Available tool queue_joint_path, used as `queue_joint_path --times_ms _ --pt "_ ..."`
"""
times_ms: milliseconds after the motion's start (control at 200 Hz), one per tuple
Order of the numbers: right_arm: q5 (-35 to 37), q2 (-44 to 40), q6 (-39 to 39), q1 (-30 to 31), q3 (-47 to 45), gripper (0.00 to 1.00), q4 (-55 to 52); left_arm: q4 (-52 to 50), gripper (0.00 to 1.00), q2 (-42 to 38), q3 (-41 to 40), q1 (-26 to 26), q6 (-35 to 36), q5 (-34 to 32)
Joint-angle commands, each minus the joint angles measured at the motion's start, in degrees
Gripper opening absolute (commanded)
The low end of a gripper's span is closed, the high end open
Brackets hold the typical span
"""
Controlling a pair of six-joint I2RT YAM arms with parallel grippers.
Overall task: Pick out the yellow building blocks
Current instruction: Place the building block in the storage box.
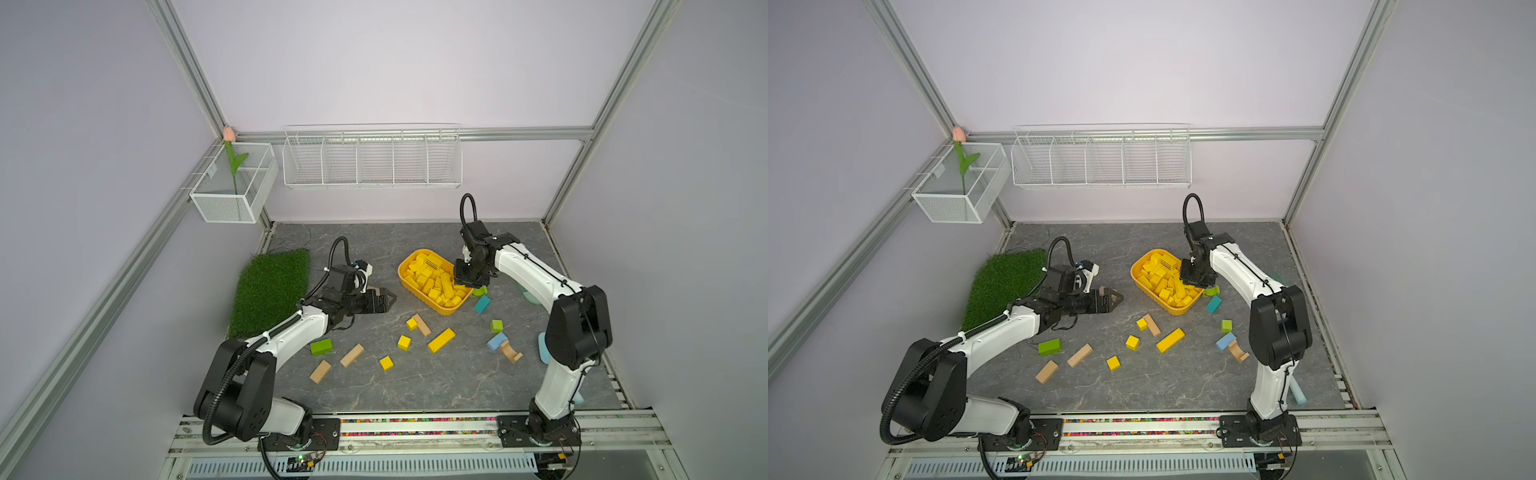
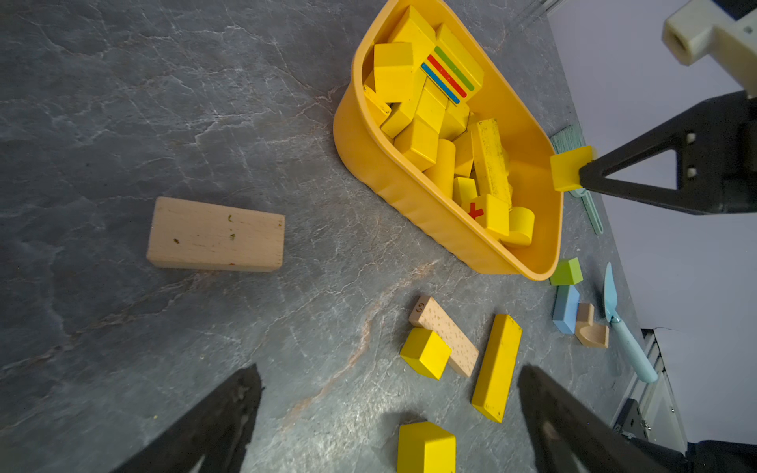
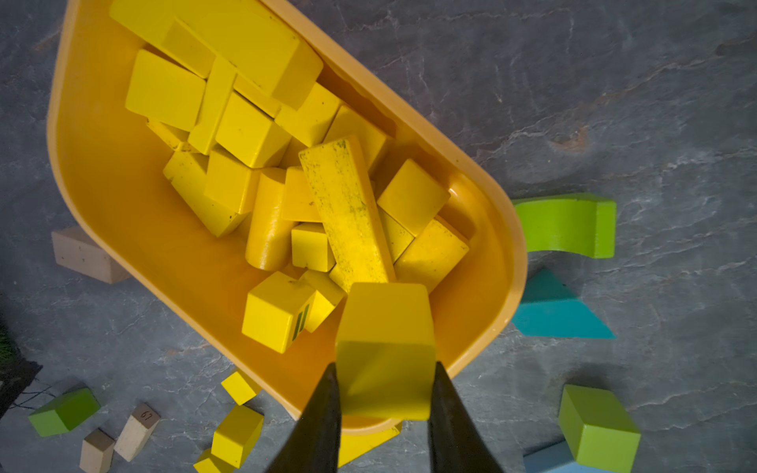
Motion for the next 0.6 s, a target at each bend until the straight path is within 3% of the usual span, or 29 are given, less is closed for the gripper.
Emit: queue_joint_path --times_ms 0,200,335,595 --pt "-0.27 1.27 2.79 -0.67 1.12 0.23 -0.61 1.02 1.00 0.62 0.45 0.36 -0.46 0.65" --pt "3.85 3.03 5.22 -1.23 1.87 0.25 -2.17 1.12 1.00 0.94 0.61 0.51 -0.49 0.93" --pt "4.36 3.83 5.73 -1.36 2.16 0.32 -2.18 1.10 1.00 0.86 0.47 0.51 -0.48 0.95" --pt "4.79 3.95 5.65 -1.43 2.34 0.34 -2.15 1.19 1.00 0.67 0.44 0.53 -0.56 0.93"
